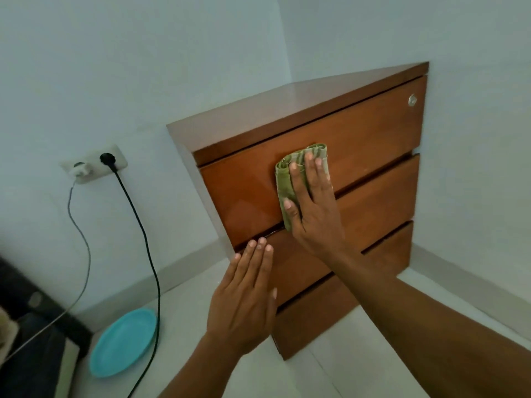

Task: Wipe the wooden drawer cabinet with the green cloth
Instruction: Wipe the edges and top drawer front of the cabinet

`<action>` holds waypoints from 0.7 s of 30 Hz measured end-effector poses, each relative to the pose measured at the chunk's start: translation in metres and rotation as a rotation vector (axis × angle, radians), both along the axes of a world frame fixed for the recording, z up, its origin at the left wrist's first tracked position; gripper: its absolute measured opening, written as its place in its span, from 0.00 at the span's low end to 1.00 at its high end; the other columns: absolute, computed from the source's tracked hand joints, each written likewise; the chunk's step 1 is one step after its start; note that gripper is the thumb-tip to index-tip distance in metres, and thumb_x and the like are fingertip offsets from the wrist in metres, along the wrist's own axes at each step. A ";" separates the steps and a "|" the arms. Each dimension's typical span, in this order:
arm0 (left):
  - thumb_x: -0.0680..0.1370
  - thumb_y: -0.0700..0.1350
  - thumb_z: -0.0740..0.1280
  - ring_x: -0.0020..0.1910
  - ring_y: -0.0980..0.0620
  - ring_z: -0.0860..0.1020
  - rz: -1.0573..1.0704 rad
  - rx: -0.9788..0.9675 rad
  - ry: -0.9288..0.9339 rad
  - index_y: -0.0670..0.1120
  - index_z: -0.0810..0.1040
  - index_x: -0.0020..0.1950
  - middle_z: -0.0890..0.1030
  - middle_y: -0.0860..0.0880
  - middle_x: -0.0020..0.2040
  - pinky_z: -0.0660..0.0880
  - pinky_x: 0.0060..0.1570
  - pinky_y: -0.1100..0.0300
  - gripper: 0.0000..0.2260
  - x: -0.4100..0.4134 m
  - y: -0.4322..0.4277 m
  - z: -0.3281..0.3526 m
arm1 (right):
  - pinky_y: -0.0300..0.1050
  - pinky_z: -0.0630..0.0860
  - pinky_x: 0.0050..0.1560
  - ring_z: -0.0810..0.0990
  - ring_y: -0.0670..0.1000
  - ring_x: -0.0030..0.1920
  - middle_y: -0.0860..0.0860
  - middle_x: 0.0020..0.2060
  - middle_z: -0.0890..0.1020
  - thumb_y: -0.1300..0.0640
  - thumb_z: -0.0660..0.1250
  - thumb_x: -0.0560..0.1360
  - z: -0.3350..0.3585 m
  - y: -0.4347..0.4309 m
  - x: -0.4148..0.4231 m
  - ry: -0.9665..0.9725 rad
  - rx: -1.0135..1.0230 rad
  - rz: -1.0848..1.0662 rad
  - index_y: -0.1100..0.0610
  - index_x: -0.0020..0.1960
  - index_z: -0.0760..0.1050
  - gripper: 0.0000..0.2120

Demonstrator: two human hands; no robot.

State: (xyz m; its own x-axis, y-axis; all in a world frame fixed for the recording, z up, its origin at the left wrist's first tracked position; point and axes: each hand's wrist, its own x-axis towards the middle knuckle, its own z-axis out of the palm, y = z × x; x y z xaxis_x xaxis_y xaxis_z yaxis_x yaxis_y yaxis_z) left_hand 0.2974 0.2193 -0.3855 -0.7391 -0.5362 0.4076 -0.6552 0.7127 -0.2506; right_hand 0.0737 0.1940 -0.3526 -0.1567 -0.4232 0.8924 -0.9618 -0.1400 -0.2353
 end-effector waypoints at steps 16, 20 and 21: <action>0.81 0.56 0.58 0.80 0.43 0.60 0.180 -0.005 0.267 0.39 0.57 0.81 0.63 0.39 0.79 0.58 0.77 0.46 0.34 -0.032 0.008 -0.018 | 0.58 0.43 0.81 0.42 0.57 0.82 0.61 0.81 0.51 0.47 0.52 0.84 -0.002 -0.016 0.000 0.034 -0.029 -0.042 0.55 0.81 0.42 0.32; 0.81 0.58 0.57 0.78 0.41 0.64 0.204 -0.001 0.330 0.39 0.58 0.81 0.66 0.39 0.78 0.62 0.76 0.45 0.34 -0.039 0.012 -0.017 | 0.59 0.43 0.81 0.43 0.57 0.81 0.61 0.81 0.51 0.47 0.52 0.84 -0.003 -0.017 -0.002 0.035 -0.037 -0.034 0.54 0.81 0.41 0.32; 0.81 0.58 0.56 0.77 0.40 0.65 0.216 0.001 0.343 0.39 0.58 0.81 0.67 0.39 0.78 0.62 0.75 0.45 0.33 -0.040 0.013 -0.015 | 0.59 0.44 0.81 0.43 0.57 0.81 0.61 0.81 0.51 0.47 0.52 0.84 -0.003 -0.017 -0.002 0.035 -0.036 -0.033 0.54 0.81 0.41 0.32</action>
State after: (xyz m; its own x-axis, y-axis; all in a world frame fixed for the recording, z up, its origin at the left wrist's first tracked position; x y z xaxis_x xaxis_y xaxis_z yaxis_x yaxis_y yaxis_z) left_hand 0.2571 0.2322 -0.4007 -0.4307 -0.6647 0.6104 -0.8353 0.5497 0.0091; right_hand 0.0719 0.1767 -0.3553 -0.1383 -0.3861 0.9120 -0.9736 -0.1157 -0.1966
